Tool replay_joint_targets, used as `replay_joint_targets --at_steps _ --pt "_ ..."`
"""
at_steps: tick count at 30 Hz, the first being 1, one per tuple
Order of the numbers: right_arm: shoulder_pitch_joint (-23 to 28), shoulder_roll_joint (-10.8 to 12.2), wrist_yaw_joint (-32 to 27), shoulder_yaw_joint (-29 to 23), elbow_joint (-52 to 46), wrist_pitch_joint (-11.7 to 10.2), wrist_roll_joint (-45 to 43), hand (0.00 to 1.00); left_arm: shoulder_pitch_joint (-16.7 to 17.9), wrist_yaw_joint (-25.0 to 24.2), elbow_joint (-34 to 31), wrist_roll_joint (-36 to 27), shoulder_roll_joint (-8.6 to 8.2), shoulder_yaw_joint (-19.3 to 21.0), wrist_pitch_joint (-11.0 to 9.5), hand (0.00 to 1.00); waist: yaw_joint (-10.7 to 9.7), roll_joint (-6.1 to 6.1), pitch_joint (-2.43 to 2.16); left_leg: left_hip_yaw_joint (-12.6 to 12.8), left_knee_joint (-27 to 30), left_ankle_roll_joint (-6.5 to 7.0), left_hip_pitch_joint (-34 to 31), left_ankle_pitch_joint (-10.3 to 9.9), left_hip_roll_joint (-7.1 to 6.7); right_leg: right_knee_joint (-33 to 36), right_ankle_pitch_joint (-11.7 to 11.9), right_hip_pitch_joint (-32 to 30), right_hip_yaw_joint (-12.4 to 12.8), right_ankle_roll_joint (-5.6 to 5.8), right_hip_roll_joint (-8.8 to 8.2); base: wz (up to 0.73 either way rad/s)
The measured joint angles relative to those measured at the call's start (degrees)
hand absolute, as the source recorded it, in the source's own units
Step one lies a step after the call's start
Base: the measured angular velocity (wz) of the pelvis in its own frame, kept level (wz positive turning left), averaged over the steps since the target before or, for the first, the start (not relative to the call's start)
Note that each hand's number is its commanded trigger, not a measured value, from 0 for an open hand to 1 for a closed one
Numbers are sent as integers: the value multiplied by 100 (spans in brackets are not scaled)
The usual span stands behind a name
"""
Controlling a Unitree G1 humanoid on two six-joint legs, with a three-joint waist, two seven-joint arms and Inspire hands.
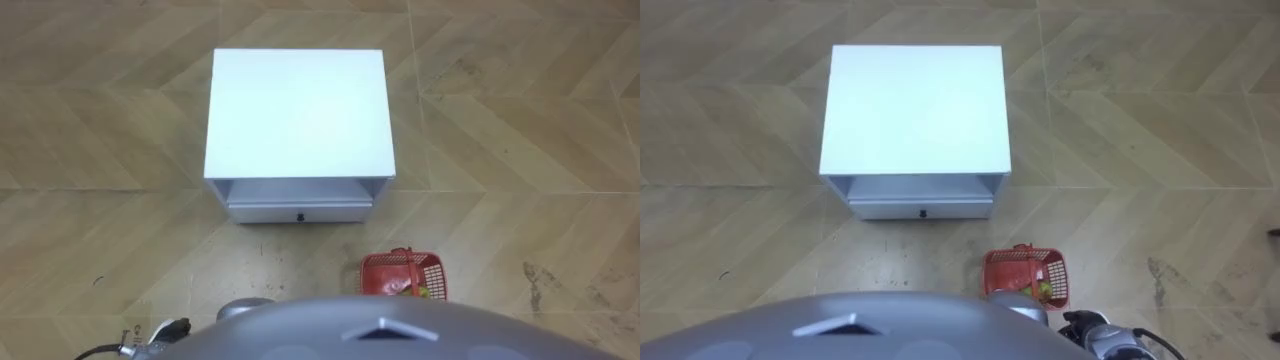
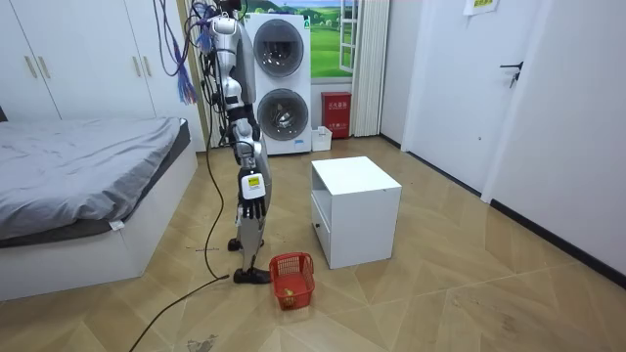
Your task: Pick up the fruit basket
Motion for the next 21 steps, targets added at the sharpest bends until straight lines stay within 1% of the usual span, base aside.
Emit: replay_joint_targets --at_steps 7,13,21 --pt "-7 0 -40 3 12 2 5 0 -22 20 0 -8 1 0 -2 0 13 41 24 16 -13 0 -1 0 0 -2 0 -7 -5 0 3 0" --pt "-75 0 -230 -10 142 2 1 0 -74 54 3 -11 1 8 -3 0 20 39 24 16 -18 0 -1 0 -1 -2 0 -9 -4 0 4 0" --pt "-9 1 -259 -3 167 3 24 0 -23 117 4 -10 1 0 -20 0 9 35 20 -12 -12 0 0 0 0 -2 0 -1 -10 0 3 0"
